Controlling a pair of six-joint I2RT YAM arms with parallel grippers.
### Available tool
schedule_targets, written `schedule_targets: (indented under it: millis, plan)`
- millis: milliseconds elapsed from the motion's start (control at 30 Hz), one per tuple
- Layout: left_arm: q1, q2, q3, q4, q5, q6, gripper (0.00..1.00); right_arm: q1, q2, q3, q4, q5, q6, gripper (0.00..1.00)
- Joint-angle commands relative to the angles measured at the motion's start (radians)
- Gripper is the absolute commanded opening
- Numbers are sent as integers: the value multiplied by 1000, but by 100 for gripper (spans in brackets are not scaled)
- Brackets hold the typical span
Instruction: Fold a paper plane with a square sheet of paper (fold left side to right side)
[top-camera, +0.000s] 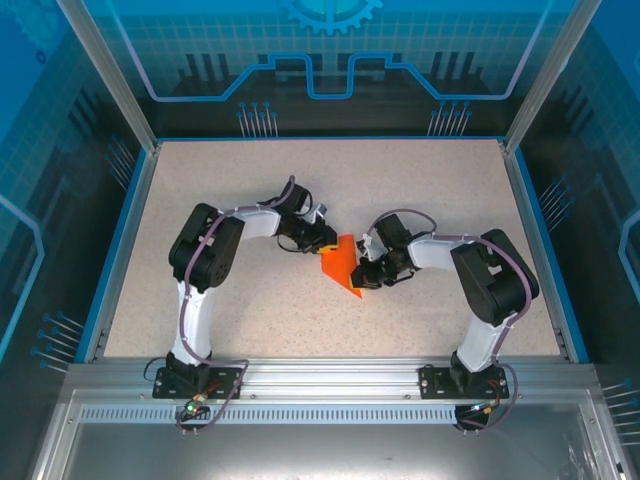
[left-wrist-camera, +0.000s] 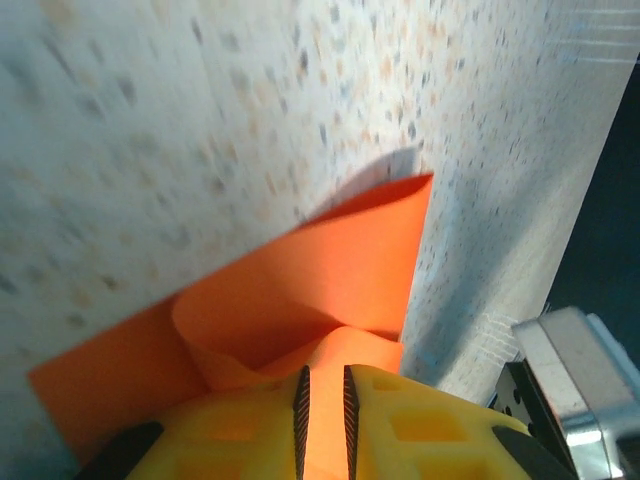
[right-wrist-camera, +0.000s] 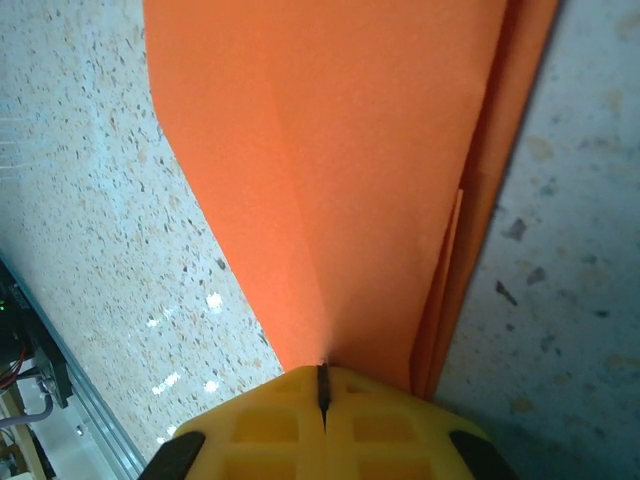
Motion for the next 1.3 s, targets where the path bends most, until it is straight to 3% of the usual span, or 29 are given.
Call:
schedule_targets:
  millis: [0,167,367,600,833,1267]
  plan:
    - [104,70,49,12,-160,41,20,-3,45,-68,-160,65,-13,0]
    - [127,41,60,-13,-160,71,20,-3,46,-69,-154,56,-12,0]
    - [119,-125,-47,9,-139,86,20,-6,52,-64,-144,55,-4,0]
    - [-17,-290,-225,79,-109,38,19,-6,74,-55,-130,45,-3,0]
    - [-145,-249,-240,156,-69,-30,18,-6,79,-46,-145,51,-12,0]
    - [-178,-149,-223,207,-16,-75,18,-6,95,-41,-140,46,-13,0]
